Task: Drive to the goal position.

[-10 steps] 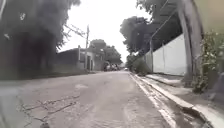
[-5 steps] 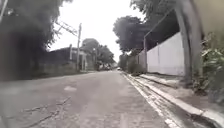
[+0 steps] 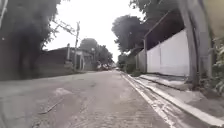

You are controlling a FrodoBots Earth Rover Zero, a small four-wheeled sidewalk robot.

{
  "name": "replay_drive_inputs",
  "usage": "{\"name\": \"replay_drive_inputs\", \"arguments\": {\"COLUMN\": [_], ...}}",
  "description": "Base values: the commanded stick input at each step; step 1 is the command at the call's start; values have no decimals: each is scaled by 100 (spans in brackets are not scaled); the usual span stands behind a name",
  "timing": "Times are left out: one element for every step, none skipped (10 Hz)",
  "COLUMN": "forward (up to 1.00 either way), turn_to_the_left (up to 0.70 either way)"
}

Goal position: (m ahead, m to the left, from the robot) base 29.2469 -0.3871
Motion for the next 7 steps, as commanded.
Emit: {"name": "replay_drive_inputs", "arguments": {"forward": [70,70,70,70,70,70,70], "turn_to_the_left": [0,0,0,0,0,0,0]}}
